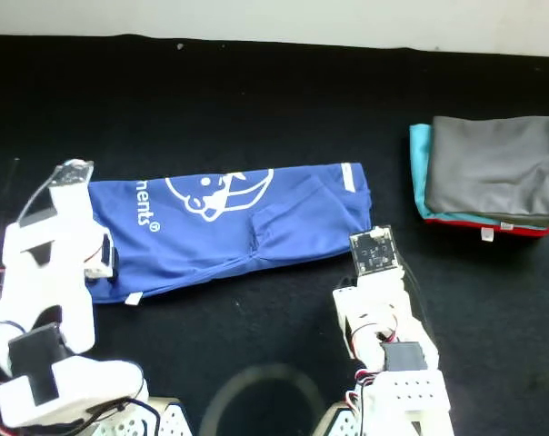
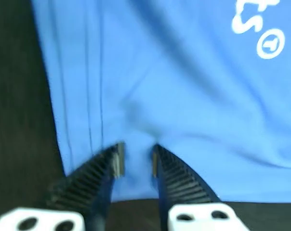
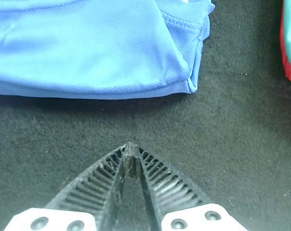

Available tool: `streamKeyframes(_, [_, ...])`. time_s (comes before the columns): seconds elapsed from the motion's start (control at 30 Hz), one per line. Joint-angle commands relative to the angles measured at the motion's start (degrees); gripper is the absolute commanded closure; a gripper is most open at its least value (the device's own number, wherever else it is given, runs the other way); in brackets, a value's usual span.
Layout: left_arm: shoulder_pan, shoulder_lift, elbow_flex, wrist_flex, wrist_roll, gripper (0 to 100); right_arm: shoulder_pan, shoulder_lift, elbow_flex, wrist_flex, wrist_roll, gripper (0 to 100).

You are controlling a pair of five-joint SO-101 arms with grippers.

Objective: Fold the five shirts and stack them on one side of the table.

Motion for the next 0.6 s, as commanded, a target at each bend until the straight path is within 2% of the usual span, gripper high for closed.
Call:
streamKeyframes(0.0, [-1.5,-6.5,-12.4,13.4,8.3,88,-0.6,-1.0,3.1,-0.5,-0.5,99.1])
streamKeyframes(0.13, [-2.1,-2.9,-27.5,22.5,9.4,88,-0.6,-1.0,3.1,-0.5,-0.4,99.1])
streamKeyframes(0.3, [-1.7,14.5,-42.8,32.8,10.7,78,-0.6,-1.3,2.9,2.9,-0.4,99.1])
streamKeyframes(0.37, [-2.1,21.1,-49.0,36.2,13.2,78,-0.5,-1.3,2.7,3.6,-0.4,99.1])
streamKeyframes(0.57, [-2.9,33.9,-61.2,36.8,13.3,78,-0.5,-1.3,2.7,3.5,-0.4,99.1])
